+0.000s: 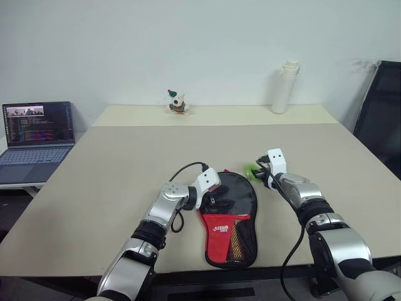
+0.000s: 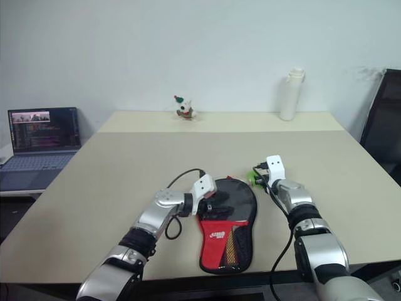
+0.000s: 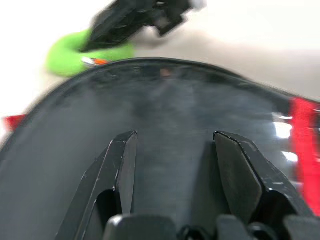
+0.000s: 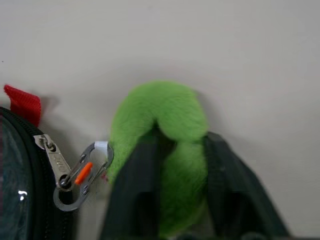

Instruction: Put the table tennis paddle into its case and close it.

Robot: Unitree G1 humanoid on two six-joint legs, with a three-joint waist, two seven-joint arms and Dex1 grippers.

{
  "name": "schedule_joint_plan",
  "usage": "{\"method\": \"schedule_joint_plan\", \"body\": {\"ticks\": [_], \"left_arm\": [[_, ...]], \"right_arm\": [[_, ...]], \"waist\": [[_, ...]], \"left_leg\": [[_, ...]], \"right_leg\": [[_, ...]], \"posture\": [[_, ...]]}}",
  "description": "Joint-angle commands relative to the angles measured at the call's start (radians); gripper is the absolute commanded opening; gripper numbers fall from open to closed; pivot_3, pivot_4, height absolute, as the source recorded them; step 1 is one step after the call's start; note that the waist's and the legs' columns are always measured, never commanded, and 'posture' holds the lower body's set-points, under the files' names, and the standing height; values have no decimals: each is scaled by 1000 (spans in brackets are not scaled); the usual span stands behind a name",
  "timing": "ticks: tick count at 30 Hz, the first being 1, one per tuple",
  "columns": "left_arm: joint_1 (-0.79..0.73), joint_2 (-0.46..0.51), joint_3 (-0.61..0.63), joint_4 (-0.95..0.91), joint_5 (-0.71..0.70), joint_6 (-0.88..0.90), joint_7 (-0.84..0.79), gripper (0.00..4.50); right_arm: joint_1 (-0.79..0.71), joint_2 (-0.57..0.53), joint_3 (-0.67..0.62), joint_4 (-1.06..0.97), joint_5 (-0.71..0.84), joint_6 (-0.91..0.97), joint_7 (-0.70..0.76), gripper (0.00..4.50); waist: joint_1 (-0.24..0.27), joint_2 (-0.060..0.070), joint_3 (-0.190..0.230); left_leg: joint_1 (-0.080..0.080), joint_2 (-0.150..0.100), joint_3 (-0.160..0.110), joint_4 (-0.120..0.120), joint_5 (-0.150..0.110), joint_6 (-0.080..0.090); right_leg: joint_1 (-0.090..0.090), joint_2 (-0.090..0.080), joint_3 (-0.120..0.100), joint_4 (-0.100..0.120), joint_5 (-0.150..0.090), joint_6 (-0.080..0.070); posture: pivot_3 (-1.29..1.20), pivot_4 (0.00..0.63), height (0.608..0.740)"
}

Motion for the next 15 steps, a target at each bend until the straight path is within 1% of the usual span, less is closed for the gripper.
{"method": "schedule_joint_plan", "body": {"ticks": [1, 5, 7, 12, 15], "left_arm": [[1, -1, -18, 56, 4, -13, 1, 2649], [0, -4, -24, 105, 8, -30, 4, 2649], [0, -7, -27, 120, 8, -35, 5, 2649], [-15, -23, -35, 165, 15, -50, 13, 2649], [-31, -40, -38, 195, 19, -58, 25, 2649]], "right_arm": [[31, -45, 0, -67, -18, 22, -2, 12], [97, -112, -29, -206, -12, 70, -26, 12], [153, -141, -32, -304, -5, 116, -21, 12], [380, -240, -29, -686, 17, 289, 32, 12], [527, -282, -55, -922, 41, 408, 42, 12]], "waist": [[2, 0, 0], [8, 2, -1], [7, 3, -2], [15, 10, -7], [30, 13, -9]], "left_leg": [[0, 0, 0, 0, 0, 0], [0, 0, -1, 0, 0, 0], [0, 0, 0, 0, 0, 0], [0, -2, -2, 0, 0, 0], [0, -2, -2, 1, 0, 0]], "right_leg": [[0, 0, 0, 0, 0, 0], [1, -1, -1, 0, 0, 0], [1, -2, 0, 0, 0, 0], [2, -1, -1, -1, -1, 1], [2, -1, -1, -1, -3, 6]], "posture": [[0, 150, 740], [0, 150, 740], [0, 150, 740], [0, 150, 740], [0, 150, 740]]}}
